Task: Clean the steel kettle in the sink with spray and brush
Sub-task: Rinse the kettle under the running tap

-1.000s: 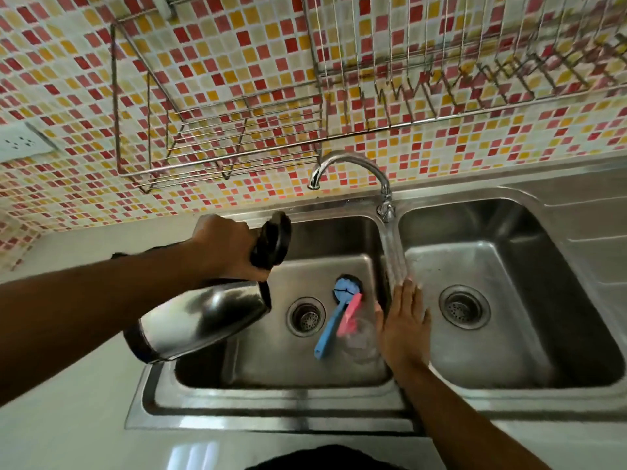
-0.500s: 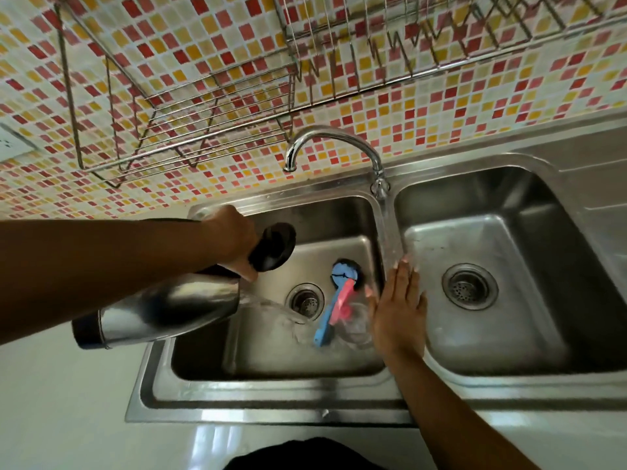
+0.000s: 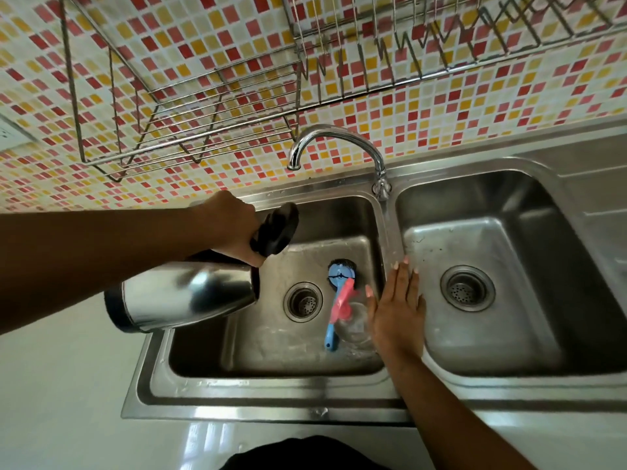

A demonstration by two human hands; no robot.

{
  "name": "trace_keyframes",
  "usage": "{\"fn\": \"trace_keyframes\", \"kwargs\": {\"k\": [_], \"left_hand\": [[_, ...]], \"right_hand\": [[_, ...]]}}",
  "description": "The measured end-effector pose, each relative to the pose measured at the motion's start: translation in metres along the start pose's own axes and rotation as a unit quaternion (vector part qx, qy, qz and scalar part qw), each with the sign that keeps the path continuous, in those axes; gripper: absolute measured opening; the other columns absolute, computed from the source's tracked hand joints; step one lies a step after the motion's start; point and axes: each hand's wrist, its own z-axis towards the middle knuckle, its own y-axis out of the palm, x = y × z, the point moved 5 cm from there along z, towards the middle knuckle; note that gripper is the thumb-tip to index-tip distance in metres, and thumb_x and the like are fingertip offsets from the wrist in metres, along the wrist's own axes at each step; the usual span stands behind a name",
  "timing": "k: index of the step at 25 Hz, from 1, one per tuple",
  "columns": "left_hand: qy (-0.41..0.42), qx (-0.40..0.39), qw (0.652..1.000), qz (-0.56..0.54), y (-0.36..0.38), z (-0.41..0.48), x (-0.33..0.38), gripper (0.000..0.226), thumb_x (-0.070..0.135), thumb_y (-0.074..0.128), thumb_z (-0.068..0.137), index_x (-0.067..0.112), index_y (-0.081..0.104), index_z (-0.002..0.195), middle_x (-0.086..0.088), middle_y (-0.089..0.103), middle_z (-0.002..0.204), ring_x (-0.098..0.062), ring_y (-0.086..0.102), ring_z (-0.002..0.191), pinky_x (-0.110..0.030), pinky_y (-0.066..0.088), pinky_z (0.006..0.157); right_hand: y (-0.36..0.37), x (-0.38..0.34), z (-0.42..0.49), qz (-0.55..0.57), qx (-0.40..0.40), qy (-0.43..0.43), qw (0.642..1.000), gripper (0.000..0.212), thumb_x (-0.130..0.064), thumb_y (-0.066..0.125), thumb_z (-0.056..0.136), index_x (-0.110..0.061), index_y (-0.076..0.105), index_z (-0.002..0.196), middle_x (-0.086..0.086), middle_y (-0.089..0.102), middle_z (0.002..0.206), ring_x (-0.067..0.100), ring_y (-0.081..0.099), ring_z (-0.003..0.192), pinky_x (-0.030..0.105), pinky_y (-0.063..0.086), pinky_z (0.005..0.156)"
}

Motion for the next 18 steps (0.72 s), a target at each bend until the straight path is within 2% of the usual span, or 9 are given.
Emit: {"fn": "trace_keyframes", "kwargs": {"k": [3, 5, 7, 10, 11, 12, 14, 16, 18], "left_hand": [[-0.013, 0.012, 0.998, -0.052, 0.009, -0.003, -0.02, 0.05, 0.072, 0.05, 0.077, 0.028, 0.04, 0.057, 0.008, 0.044, 0.054, -0.004, 0.038, 0.047, -0.02, 0.035, 0.051], [-0.038, 0.028, 0.994, -0.097, 0.022, -0.01, -0.032, 0.055, 0.082, 0.047, 0.069, 0.028, 0.046, 0.057, 0.005, 0.052, 0.054, -0.006, 0.046, 0.048, -0.021, 0.035, 0.05], [-0.069, 0.057, 0.984, -0.157, 0.045, -0.016, -0.042, 0.067, 0.084, 0.048, 0.063, 0.02, 0.062, 0.076, 0.002, 0.063, 0.063, -0.013, 0.057, 0.058, -0.02, 0.036, 0.051], [-0.11, 0.07, 0.935, -0.331, 0.091, -0.032, -0.047, 0.086, 0.086, 0.055, 0.055, 0.021, 0.059, 0.112, 0.002, 0.065, 0.081, -0.022, 0.066, 0.088, -0.023, 0.047, 0.069], [-0.122, 0.063, 0.91, -0.392, 0.103, -0.037, -0.042, 0.08, 0.079, 0.062, 0.058, 0.023, 0.059, 0.116, -0.001, 0.068, 0.091, -0.023, 0.066, 0.098, -0.024, 0.047, 0.077], [-0.136, 0.079, 0.87, -0.467, 0.115, -0.041, -0.038, 0.063, 0.063, 0.071, 0.067, 0.024, 0.06, 0.114, -0.002, 0.069, 0.1, -0.021, 0.064, 0.104, -0.023, 0.046, 0.082], [-0.142, 0.174, 0.762, -0.607, 0.135, -0.05, -0.032, 0.032, 0.027, 0.078, 0.077, 0.037, 0.059, 0.1, 0.011, 0.07, 0.1, -0.005, 0.062, 0.101, -0.012, 0.043, 0.088], [-0.126, 0.246, 0.663, -0.695, 0.159, -0.057, -0.028, 0.045, 0.006, 0.072, 0.082, 0.049, 0.062, 0.089, 0.036, 0.067, 0.083, 0.017, 0.06, 0.085, 0.004, 0.039, 0.078], [-0.123, 0.251, 0.589, -0.758, 0.187, -0.059, -0.023, 0.044, 0.003, 0.067, 0.085, 0.046, 0.066, 0.09, 0.043, 0.065, 0.077, 0.024, 0.058, 0.079, 0.005, 0.041, 0.071]], "right_hand": [[-0.002, -0.001, -0.001, 0.003, 0.003, -0.001, 1.0, 0.072, -0.05, 0.023, 0.097, -0.005, 0.01, 0.152, 0.019, 0.013, 0.159, 0.037, 0.019, 0.146, 0.051, 0.034, 0.11], [-0.003, -0.002, -0.001, 0.006, -0.008, -0.01, 1.0, 0.072, -0.051, 0.024, 0.098, -0.005, 0.01, 0.152, 0.018, 0.011, 0.16, 0.036, 0.016, 0.146, 0.051, 0.031, 0.112], [-0.006, -0.002, 0.0, 0.012, -0.026, -0.007, 1.0, 0.075, -0.054, 0.02, 0.096, -0.006, 0.009, 0.152, 0.015, 0.007, 0.161, 0.035, 0.01, 0.148, 0.051, 0.024, 0.116], [-0.013, -0.011, 0.009, 0.106, -0.059, 0.033, 0.992, 0.072, -0.053, 0.021, 0.098, -0.008, 0.009, 0.153, 0.012, 0.003, 0.162, 0.03, 0.0, 0.149, 0.052, 0.009, 0.12], [-0.018, -0.023, 0.013, 0.15, -0.064, 0.025, 0.986, 0.07, -0.05, 0.025, 0.099, -0.009, 0.008, 0.153, 0.011, 0.002, 0.162, 0.026, -0.004, 0.149, 0.05, 0.007, 0.121], [-0.027, -0.042, 0.015, 0.198, -0.061, 0.001, 0.978, 0.068, -0.048, 0.029, 0.099, -0.011, 0.008, 0.152, 0.009, 0.003, 0.162, 0.02, -0.005, 0.148, 0.046, 0.006, 0.122], [-0.046, -0.091, 0.014, 0.28, -0.08, -0.055, 0.955, 0.062, -0.041, 0.037, 0.1, -0.008, 0.02, 0.15, 0.01, 0.019, 0.159, 0.017, 0.009, 0.147, 0.032, 0.015, 0.119], [-0.038, -0.138, 0.006, 0.324, -0.169, -0.047, 0.93, 0.049, -0.034, 0.041, 0.1, -0.001, 0.041, 0.138, 0.017, 0.047, 0.141, 0.027, 0.041, 0.134, 0.028, 0.028, 0.106], [-0.015, -0.172, -0.006, 0.374, -0.256, 0.014, 0.891, 0.048, -0.042, 0.042, 0.098, -0.009, 0.046, 0.132, 0.014, 0.056, 0.13, 0.031, 0.05, 0.125, 0.034, 0.036, 0.106]]}}
